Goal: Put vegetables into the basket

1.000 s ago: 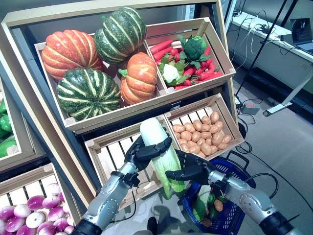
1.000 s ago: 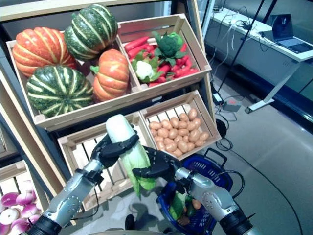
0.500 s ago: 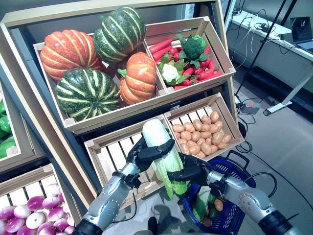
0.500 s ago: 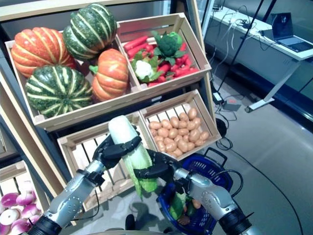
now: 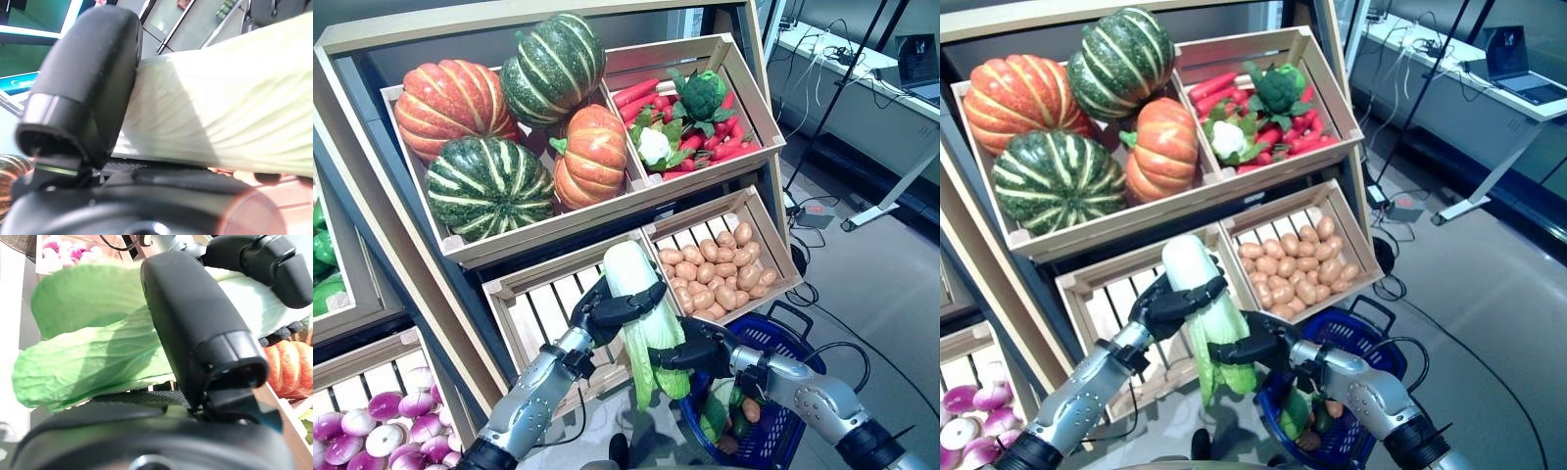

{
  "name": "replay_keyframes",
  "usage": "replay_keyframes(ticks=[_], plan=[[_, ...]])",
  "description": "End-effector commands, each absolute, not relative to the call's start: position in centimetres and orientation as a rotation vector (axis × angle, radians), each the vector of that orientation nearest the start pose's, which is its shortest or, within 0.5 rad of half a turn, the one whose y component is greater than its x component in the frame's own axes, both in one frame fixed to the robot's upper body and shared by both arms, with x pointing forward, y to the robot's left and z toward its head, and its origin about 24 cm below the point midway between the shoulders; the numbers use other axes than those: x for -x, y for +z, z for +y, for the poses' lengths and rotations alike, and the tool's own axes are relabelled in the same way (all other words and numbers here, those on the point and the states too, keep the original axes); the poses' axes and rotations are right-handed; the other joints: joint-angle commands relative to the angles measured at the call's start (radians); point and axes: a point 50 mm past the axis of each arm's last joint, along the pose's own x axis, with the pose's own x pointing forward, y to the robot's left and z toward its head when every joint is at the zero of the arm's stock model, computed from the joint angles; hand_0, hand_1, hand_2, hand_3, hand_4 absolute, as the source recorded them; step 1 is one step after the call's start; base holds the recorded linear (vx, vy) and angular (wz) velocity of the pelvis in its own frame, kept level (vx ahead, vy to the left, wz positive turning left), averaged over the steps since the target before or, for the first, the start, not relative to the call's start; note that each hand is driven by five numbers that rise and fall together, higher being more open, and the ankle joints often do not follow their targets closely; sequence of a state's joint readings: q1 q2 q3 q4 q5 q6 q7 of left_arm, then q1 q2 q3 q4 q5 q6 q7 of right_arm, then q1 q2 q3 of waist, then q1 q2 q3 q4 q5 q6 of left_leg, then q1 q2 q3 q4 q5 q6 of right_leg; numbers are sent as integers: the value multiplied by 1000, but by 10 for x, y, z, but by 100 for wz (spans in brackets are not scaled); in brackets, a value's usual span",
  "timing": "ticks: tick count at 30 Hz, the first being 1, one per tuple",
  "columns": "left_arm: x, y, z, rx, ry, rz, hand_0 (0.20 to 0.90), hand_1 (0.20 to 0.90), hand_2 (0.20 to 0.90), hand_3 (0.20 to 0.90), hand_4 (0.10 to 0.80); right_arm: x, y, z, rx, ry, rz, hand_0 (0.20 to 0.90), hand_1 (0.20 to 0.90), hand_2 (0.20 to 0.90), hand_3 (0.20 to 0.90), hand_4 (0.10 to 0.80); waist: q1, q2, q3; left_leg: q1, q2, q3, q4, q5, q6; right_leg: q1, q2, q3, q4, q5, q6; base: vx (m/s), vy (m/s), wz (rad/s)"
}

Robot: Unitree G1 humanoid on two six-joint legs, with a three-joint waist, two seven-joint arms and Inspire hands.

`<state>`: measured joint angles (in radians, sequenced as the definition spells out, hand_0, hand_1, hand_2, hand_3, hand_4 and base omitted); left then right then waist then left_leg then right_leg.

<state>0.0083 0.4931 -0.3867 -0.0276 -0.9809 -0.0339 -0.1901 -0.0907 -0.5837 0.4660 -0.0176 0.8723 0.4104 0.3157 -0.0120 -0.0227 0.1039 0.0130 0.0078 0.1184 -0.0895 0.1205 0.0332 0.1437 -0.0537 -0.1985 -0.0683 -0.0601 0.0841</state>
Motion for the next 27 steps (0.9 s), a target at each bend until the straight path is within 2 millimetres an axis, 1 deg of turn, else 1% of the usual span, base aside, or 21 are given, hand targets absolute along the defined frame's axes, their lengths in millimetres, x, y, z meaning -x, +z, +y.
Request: replay_keyframes(ticks=[1, 2, 4, 5, 6, 9, 12, 16, 20, 21, 22, 24, 25, 27], plan=[[-252, 97, 122, 574, -690, -128, 300, 300, 300, 300, 400, -240, 49, -105, -409, 899, 380, 300, 300, 300, 300, 400, 15, -22, -71, 78, 15, -12, 2, -142, -46, -54, -36, 16, -19, 97, 35, 0, 0, 0], [-252, 97, 123, 574, -683, -128, 300, 300, 300, 300, 400, -243, 48, -110, -372, 845, 367, 300, 300, 300, 300, 400, 13, -21, -71, 78, 15, -10, 2, -142, -45, -56, -36, 19, -19, 97, 35, 0, 0, 0], [-252, 97, 124, 573, -674, -128, 300, 300, 300, 300, 400, -243, 46, -114, -391, 807, 376, 300, 300, 300, 300, 400, 9, -20, -70, 79, 16, -7, 2, -141, -45, -57, -35, 21, -19, 98, 35, -5, 7, -2], [-251, 97, 125, 565, -668, -131, 592, 592, 592, 592, 595, -244, 45, -118, -396, 779, 370, 300, 300, 300, 300, 400, 8, -19, -66, 79, 17, -6, 2, -140, -45, -57, -34, 23, -19, 99, 34, -13, 10, -4], [-251, 97, 127, 559, -662, -132, 900, 900, 900, 900, 800, -245, 44, -121, -391, 755, 364, 300, 300, 300, 300, 400, 7, -19, -64, 79, 17, -5, 2, -140, -44, -57, -34, 24, -19, 99, 33, 0, 0, 0], [-251, 97, 131, 553, -636, -131, 900, 900, 900, 900, 800, -248, 45, -133, -419, 652, 323, 300, 300, 300, 300, 400, 5, -18, -60, 78, 18, -3, 2, -139, -44, -58, -32, 27, -19, 100, 33, 0, 0, 0], [-251, 96, 136, 547, -615, -133, 900, 900, 900, 900, 800, -252, 46, -150, -448, 536, 290, 300, 300, 300, 300, 400, 1, -17, -55, 79, 18, -3, 2, -141, -42, -58, -30, 29, -19, 100, 33, 0, 0, 0], [-250, 96, 142, 552, -589, -136, 900, 900, 900, 900, 800, -253, 46, -175, -468, 351, 234, 300, 300, 300, 300, 400, -7, -15, -47, 78, 20, 2, 2, -142, -41, -61, -27, 33, -19, 101, 33, -7, -5, -2], [-247, 96, 149, 538, -563, -137, 900, 900, 900, 900, 800, -247, 45, -198, -484, 202, 188, 300, 300, 300, 300, 400, -19, -14, -42, 75, 22, 9, 2, -142, -39, -68, -23, 40, -19, 102, 31, -26, -27, -10], [-247, 96, 149, 538, -563, -137, 900, 900, 900, 900, 800, -247, 45, -198, -484, 202, 188, 300, 300, 300, 300, 400, -19, -14, -42, 75, 22, 9, 2, -142, -39, -68, -23, 40, -19, 102, 31, -31, -37, -5], [-246, 97, 154, 530, -551, -142, 900, 900, 900, 900, 800, -244, 46, -210, -499, 129, 159, 300, 300, 300, 300, 400, -24, -14, -39, 73, 23, 12, 2, -141, -39, -71, -21, 43, -19, 102, 31, -23, -30, -2], [-245, 97, 155, 522, -544, -144, 900, 900, 900, 900, 800, -242, 46, -216, -516, 84, 133, 300, 300, 300, 300, 400, -28, -13, -37, 71, 24, 14, 2, -142, -39, -74, -19, 44, -19, 102, 30, -28, -43, -2], [-245, 97, 157, 522, -532, -143, 900, 900, 900, 900, 800, -240, 47, -224, -546, 21, 99, 300, 300, 300, 300, 400, -32, -12, -35, 69, 25, 16, 2, -141, -40, -79, -17, 48, -19, 103, 30, -30, -53, -2], [-245, 96, 158, 521, -518, -137, 900, 900, 900, 900, 800, -238, 46, -229, -576, -37, 64, 300, 300, 300, 300, 400, -35, -10, -31, 66, 26, 19, 2, -140, -40, -83, -16, 50, -19, 103, 30, -20, -50, -2]])
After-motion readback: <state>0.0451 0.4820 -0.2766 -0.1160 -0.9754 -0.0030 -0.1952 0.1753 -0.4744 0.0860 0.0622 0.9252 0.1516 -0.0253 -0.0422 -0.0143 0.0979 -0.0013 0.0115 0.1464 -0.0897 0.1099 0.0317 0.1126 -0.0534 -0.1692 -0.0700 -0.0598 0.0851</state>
